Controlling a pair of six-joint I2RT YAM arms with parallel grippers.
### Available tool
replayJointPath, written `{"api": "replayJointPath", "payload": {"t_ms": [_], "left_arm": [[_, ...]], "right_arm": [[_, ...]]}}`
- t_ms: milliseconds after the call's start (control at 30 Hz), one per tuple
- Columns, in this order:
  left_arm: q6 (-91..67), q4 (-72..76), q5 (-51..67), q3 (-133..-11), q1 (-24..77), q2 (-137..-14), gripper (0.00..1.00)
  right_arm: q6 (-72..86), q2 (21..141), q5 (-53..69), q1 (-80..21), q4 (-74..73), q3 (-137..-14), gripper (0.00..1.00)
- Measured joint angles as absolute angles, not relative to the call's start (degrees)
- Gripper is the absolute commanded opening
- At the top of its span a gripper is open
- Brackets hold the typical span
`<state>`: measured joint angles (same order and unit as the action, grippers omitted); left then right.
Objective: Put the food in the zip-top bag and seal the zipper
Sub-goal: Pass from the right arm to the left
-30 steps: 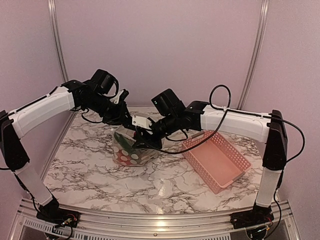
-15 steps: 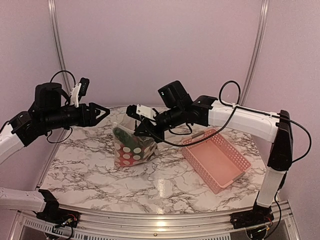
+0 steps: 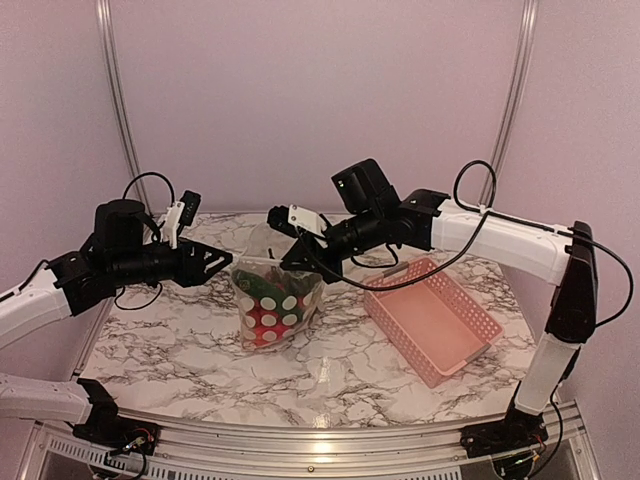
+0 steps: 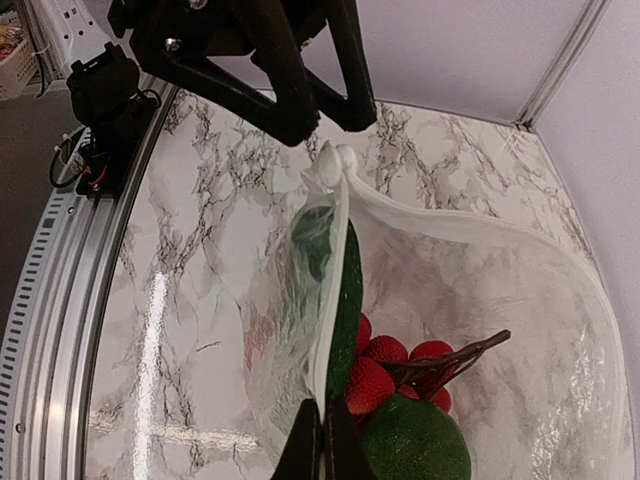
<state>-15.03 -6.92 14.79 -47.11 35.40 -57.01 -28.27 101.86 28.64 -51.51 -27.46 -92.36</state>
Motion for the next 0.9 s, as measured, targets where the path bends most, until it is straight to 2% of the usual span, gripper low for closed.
{"api": "replayJointPath", "payload": {"t_ms": [100, 367, 533, 733, 900], "left_arm": [[-15.07, -3.44, 16.4, -46.13, 35.4, -58.0, 0.42], [-14.87, 1.78, 20.21, -44.62, 35.4, -61.8, 0.44], [-13.74, 2.7, 21.08, -44.42, 35.4, -61.82, 0.4], [-12.14, 2.96, 21.15, -43.11, 35.4, -61.82, 0.45], [-11.0, 2.98, 20.93, -41.58, 35.4, -61.82, 0.38]], "right_arm": [[-28.4, 101.86, 28.93, -51.51, -27.44, -92.36, 0.0], [-28.49, 101.86, 28.99, -51.51, -27.44, -92.36, 0.0], [-28.49, 101.86, 28.97, -51.51, -27.44, -92.36, 0.0], [-28.49, 101.89, 28.97, -51.51, -27.46, -92.36, 0.0], [-28.49, 101.89, 28.95, -51.51, -27.46, -92.36, 0.0]]}}
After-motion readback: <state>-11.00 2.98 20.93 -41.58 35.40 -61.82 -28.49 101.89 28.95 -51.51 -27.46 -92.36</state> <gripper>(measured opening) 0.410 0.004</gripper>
